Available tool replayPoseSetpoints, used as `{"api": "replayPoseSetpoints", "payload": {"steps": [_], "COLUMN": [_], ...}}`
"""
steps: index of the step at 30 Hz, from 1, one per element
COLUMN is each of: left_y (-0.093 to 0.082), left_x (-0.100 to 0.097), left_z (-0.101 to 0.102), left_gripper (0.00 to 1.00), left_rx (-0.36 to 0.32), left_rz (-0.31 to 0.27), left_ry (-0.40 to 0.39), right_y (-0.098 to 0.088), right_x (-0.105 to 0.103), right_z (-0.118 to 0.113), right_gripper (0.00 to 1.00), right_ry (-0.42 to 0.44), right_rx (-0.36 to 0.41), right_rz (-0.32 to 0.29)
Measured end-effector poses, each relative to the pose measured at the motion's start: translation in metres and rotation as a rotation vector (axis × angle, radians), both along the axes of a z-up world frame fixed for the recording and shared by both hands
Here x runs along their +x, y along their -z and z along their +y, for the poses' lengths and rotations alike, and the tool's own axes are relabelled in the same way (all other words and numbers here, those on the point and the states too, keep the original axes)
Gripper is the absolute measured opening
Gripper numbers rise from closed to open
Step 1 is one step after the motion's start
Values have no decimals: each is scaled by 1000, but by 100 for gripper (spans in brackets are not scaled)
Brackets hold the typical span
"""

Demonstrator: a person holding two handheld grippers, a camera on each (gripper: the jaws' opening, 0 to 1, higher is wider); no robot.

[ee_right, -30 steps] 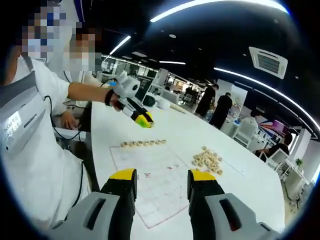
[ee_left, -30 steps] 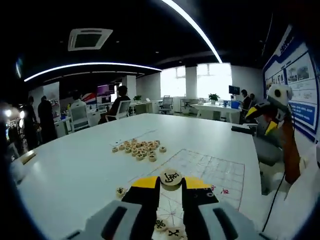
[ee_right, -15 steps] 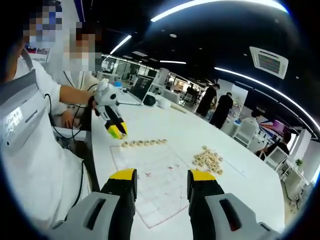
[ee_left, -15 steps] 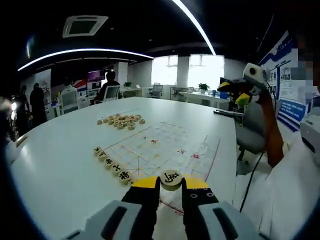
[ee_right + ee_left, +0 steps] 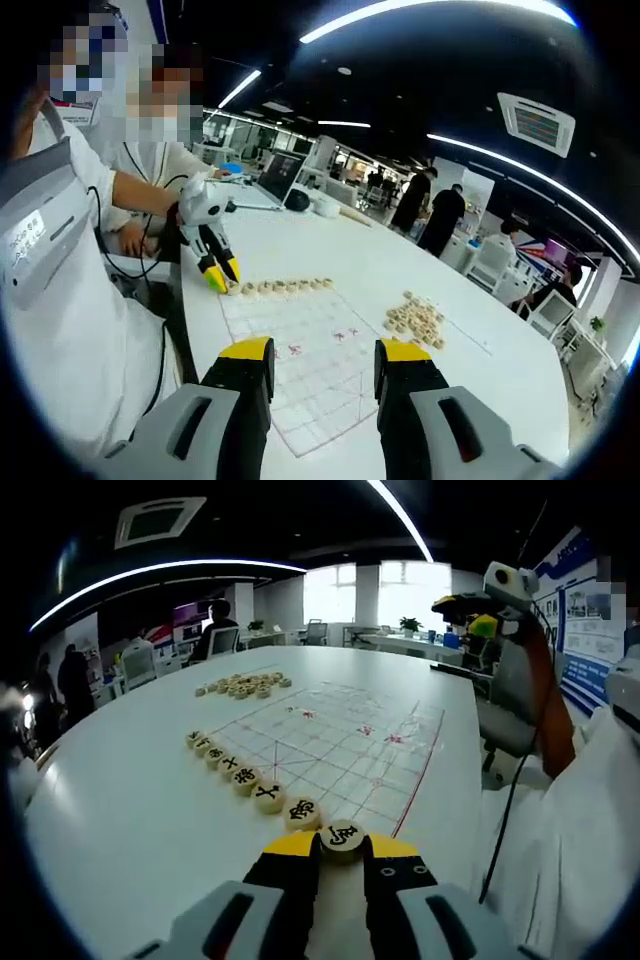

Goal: Pick up the chess pieces one by one and place each piece onto its starting position on the chessboard, setting the pieces on their correct points until all the chess pieces are arranged in the starting layout

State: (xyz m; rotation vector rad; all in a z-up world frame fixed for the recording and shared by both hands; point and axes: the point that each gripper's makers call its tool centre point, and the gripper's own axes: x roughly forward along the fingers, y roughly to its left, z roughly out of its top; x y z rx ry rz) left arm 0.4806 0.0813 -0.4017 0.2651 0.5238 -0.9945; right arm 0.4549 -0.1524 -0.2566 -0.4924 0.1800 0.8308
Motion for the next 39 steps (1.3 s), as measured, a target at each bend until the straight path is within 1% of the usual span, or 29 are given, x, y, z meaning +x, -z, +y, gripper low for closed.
{"api": "replayPoseSetpoints", "payload": {"steps": [3, 5, 8, 10, 12, 14, 16, 18, 20, 24, 25, 26, 27, 28, 30, 32, 34, 35, 36, 37, 38, 39], "left_y": [2, 3, 3, 3, 2, -3, -9, -23, -38, -68, -74, -78, -85, -88, -95, -98, -102, -101, -97, -93, -83, -77], "left_x": [1, 1, 5, 6, 4, 4, 4, 8, 19, 55, 66, 71, 82, 89, 107, 122, 141, 148, 154, 161, 173, 178], "left_z": [-1, -2, -1, -1, 1, 5, 8, 11, 14, 26, 28, 29, 29, 29, 27, 23, 16, 10, 4, -2, -8, -10], "left_gripper": [20, 20, 21, 22, 26, 31, 31, 31, 31, 32, 32, 32, 32, 33, 33, 33, 33, 34, 35, 35, 36, 36], "left_rx": [-18, -18, -18, -27, -22, -29, -38, -61, -99, -103, -112, -122, -147, -148, -148, -151, -171, -188, -188, -178, -132, -110], "left_rz": [12, 15, -1, 0, 5, -1, -9, -45, -82, -190, -189, -188, -181, -181, -210, -214, -208, -189, -166, -163, -171, -171], "left_ry": [-13, -13, -24, -31, -25, -29, -36, -40, -71, -132, -147, -157, -167, -164, -181, -184, -199, -200, -196, -189, -184, -182], "right_y": [0, -1, 0, 0, 0, 0, -1, -1, -1, 0, 0, -1, -1, -1, -1, -1, 0, 0, 0, 0, 0, -1], "right_x": [0, 1, 1, 0, 0, 0, 1, 1, 1, 0, 0, 0, 0, 0, 1, 2, 2, 2, 2, 2, 2, 2], "right_z": [-1, -2, -1, -1, -1, -2, -3, -2, -2, 0, 0, 0, -1, -2, -3, -3, -3, -2, -2, -2, -3, -3], "right_gripper": [41, 41, 41, 41, 41, 41, 41, 41, 41, 41, 41, 41, 41, 41, 41, 41, 41, 41, 41, 41, 41, 41], "right_ry": [1, 3, 1, -1, -1, 0, 3, 3, 1, -1, -1, -1, 1, 3, 7, 9, 7, 6, 5, 5, 6, 7], "right_rx": [1, 2, 0, -1, -4, -1, 0, 1, 0, -2, -2, -2, -2, -2, 1, 1, 0, 0, 1, 2, 1, 2], "right_rz": [-1, -1, 0, 0, 0, 0, -2, -2, -2, -1, -1, -1, -2, -2, -2, -1, -1, -1, -1, -1, -2, -2]}}
